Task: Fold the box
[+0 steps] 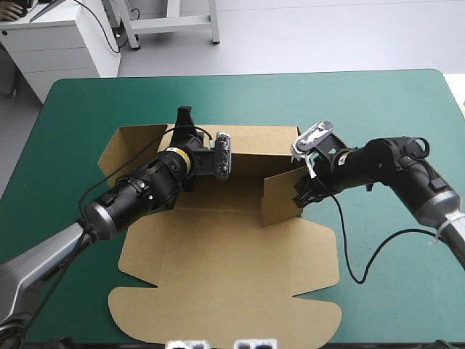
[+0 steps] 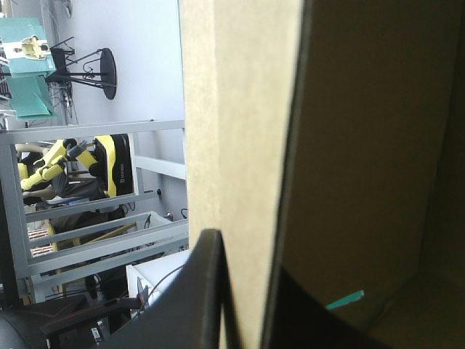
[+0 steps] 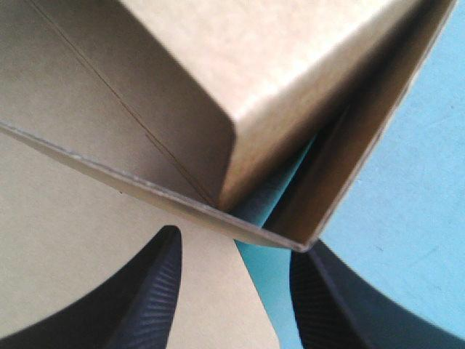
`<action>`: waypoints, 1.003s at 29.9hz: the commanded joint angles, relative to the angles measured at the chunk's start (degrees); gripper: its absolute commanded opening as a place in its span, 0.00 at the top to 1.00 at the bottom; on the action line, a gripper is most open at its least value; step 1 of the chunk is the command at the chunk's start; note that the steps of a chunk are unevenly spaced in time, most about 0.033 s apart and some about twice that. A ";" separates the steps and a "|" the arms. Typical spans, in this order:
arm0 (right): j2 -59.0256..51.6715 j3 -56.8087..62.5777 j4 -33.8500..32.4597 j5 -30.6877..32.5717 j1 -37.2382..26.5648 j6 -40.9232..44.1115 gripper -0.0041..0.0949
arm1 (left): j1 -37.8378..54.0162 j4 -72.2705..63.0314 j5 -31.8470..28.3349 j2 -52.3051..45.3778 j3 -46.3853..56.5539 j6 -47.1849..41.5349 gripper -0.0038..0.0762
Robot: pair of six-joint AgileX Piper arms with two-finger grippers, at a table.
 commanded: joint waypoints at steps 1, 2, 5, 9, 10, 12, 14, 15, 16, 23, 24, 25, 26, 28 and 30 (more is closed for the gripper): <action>-1.91 -1.59 6.66 -2.71 0.06 -3.10 0.52 | -1.83 -15.04 0.81 2.40 2.60 -1.27 0.96; -1.91 -1.59 8.01 -2.83 0.06 -3.92 0.52 | -1.83 -15.04 0.81 2.41 2.60 -1.27 0.96; -1.91 -1.46 9.64 -2.76 0.06 -4.20 0.52 | -1.83 -15.04 0.81 2.95 2.60 -1.27 0.96; -1.91 -0.41 10.14 -3.64 0.06 -1.78 0.52 | -1.83 -16.74 2.35 4.36 2.60 -0.05 0.96; -1.91 0.20 10.14 -4.76 0.06 -1.78 0.52 | -1.83 -16.87 2.86 4.74 2.60 0.47 0.96; -1.91 1.43 10.14 -7.54 0.06 -1.13 0.52 | -1.83 -16.87 3.09 5.29 2.60 0.57 0.96; -1.91 2.25 9.84 -9.49 0.06 -1.13 0.52 | -1.83 -17.39 2.29 5.38 2.60 0.47 0.96; -1.91 2.67 8.81 -10.82 0.06 -1.13 0.52 | -1.83 -17.93 1.91 5.25 2.60 0.47 0.96; -1.91 3.05 7.68 -12.46 0.06 -1.13 0.52 | -1.83 -18.23 1.93 5.11 2.60 0.47 0.96; -1.83 5.36 4.85 -19.20 0.06 1.23 0.52 | -1.83 -19.75 1.88 5.11 2.60 0.78 0.96; -1.69 5.90 4.86 -19.78 0.06 1.67 0.52 | -1.83 -19.75 1.67 5.11 2.60 0.63 0.96; -1.42 6.23 4.86 -19.92 0.06 1.78 0.52 | -1.83 -19.75 1.38 5.11 2.60 0.63 0.96; -1.24 6.60 4.86 -20.22 0.06 1.89 0.52 | -1.83 -19.88 0.98 5.11 2.60 0.48 0.96; -0.31 7.81 5.09 -21.15 0.06 1.89 0.52 | -1.83 -20.00 -0.15 5.11 2.60 0.30 0.96; 0.21 9.04 6.81 -22.61 0.06 1.89 0.52 | -1.91 -20.66 -0.57 5.11 2.60 0.30 0.96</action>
